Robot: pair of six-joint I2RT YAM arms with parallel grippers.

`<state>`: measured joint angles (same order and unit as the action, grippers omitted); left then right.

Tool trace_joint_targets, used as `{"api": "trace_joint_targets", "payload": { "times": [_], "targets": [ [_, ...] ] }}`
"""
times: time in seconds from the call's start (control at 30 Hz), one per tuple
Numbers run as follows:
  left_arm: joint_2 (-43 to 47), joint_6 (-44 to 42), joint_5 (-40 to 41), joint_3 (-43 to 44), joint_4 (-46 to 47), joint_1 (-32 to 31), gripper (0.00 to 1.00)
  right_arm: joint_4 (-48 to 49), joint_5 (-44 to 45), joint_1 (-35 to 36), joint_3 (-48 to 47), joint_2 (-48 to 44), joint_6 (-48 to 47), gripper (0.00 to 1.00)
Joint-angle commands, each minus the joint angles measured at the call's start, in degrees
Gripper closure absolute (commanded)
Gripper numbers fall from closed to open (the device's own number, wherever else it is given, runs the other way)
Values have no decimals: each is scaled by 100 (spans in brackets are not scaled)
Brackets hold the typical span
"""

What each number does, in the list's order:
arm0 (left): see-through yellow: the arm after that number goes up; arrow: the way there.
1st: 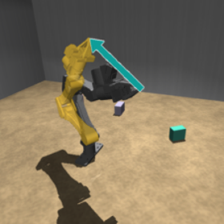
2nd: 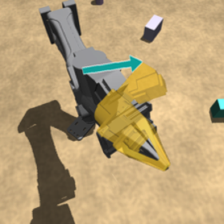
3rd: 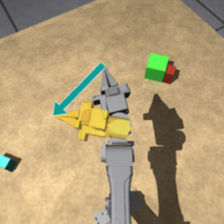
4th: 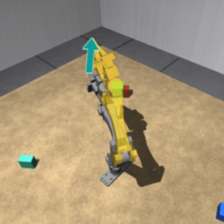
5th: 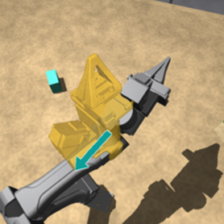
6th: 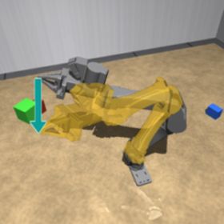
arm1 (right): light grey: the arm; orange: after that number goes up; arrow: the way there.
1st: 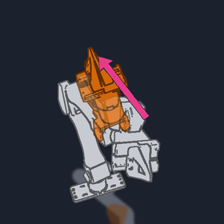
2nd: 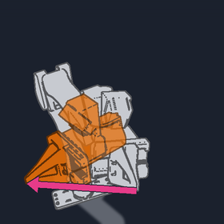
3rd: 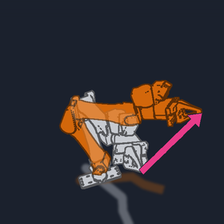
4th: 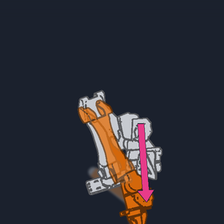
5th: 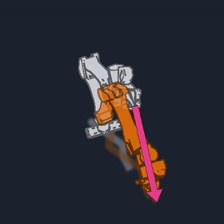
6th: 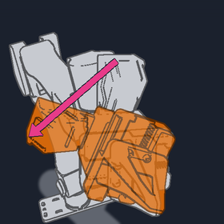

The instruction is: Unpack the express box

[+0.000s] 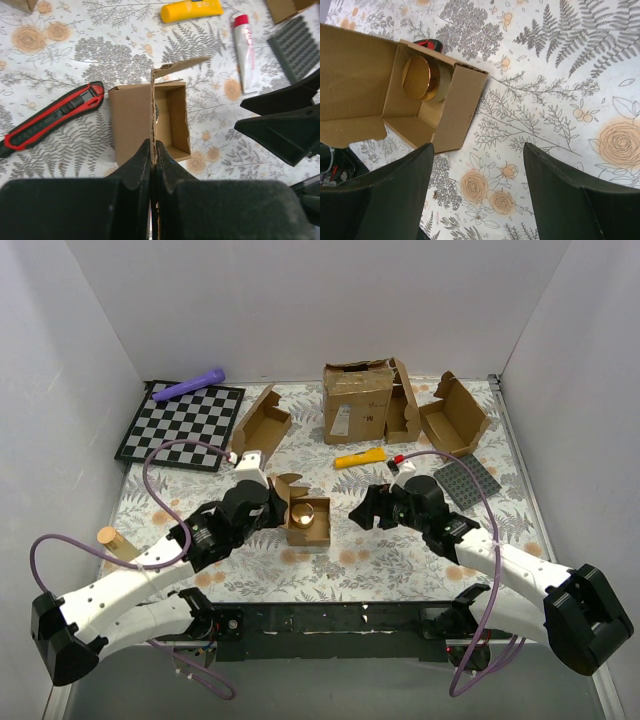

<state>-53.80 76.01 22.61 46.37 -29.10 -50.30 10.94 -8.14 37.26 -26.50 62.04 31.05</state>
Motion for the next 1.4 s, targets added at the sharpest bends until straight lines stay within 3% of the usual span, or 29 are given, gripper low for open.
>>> {"api": "trace_joint_targets", "payload": {
  "times": [0.0, 0.23, 0.37, 0.63, 0.73, 1.03, 1.27, 1.37],
  "targets": [
    [414, 449, -169, -793, 721, 21, 100, -443, 348, -8, -408, -192, -670, 21],
    [906, 907, -143, -1498, 1302, 56, 96, -444, 322, 1, -417, -192, -767, 20],
    [1266, 1152, 146, -1666, 1135, 91, 86, -382, 296, 1, -382, -184, -758, 20],
    [1408, 1373, 402, -1737, 678, 293, 81, -277, 173, -8, -514, -26, -723, 20],
    [1442, 1416, 603, -1693, 503, 302, 70, -285, 146, 1, -672, 150, -636, 18],
    [1838, 1741, 850, -1860, 159, 311, 64, -171, 67, 159, -1119, 642, -609, 16],
    [1908, 1891, 929, -1939, -25, 302, 49, -584, 339, 519, -1963, 1651, -890, 16],
    [1900, 1909, 938, -1965, -8, 311, 47, -506, 445, 555, -2017, 1916, -916, 17]
  ]
}}
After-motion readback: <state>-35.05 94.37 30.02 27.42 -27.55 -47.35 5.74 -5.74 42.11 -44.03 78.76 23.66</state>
